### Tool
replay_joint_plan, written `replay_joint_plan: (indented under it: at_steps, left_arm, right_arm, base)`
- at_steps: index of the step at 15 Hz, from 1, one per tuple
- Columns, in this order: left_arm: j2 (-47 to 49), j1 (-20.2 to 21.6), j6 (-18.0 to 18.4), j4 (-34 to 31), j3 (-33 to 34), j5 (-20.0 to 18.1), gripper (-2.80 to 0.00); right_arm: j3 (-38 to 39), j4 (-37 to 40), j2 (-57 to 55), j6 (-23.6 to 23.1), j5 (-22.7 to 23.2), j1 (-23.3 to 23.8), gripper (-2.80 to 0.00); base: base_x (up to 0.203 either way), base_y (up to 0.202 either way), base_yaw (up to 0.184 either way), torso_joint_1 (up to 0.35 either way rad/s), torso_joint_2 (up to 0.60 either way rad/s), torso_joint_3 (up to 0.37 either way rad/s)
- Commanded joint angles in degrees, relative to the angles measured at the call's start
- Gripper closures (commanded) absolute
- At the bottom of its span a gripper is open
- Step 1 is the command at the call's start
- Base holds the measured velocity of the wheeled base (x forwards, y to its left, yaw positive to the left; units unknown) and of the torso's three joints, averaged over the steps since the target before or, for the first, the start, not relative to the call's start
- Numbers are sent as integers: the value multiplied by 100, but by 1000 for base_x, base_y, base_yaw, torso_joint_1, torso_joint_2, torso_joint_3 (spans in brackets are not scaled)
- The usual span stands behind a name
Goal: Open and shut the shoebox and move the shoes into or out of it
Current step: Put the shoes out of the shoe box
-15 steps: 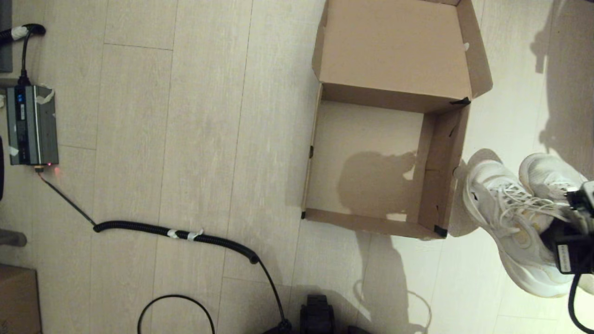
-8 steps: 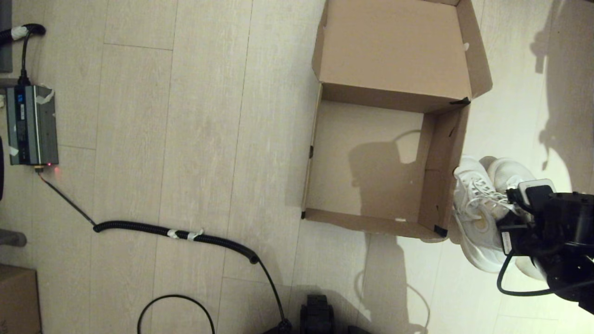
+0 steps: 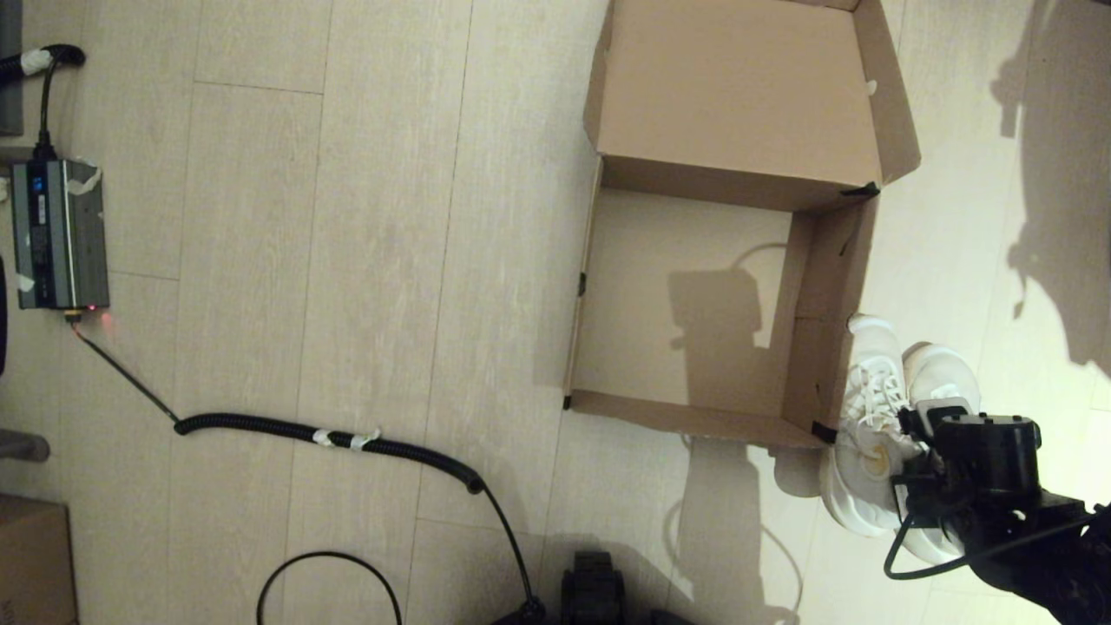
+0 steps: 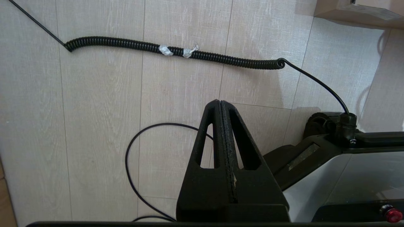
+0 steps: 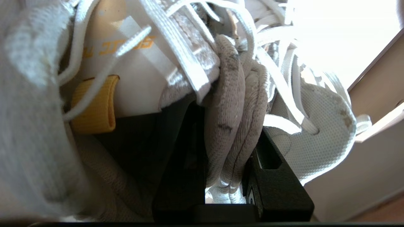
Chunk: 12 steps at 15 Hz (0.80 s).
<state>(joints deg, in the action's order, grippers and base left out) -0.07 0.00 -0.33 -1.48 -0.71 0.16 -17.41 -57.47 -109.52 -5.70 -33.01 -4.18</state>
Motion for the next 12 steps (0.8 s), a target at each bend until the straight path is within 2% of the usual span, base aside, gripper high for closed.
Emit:
replay_joint_plan:
  at_steps: [1,4,5,8,12]
  left_arm:
    - [7,0,-2,-2,0,2,0]
    - [7,0,-2,6,0,2,0]
    - [7,0,-2,7,0,2,0]
    - [7,0,-2,6,0,2,0]
    - [7,0,-2,-2,0,2,0]
  right_arm:
    - [110,-19,-276,43,3,-4,0]
    - [328,-219,-441,229,84,-10,0]
    - [401,-378,-463,234,100,-12,-280]
    - [544,-511,-551,320,84,-13,-280]
    - [722,-523,-690,760,73,-197,-280]
  base:
    - [0,0,0,0,0,0]
    - [0,0,0,0,0,0]
    - [0,0,0,0,0,0]
    - [0,0,0,0,0,0]
    - [0,0,0,0,0,0]
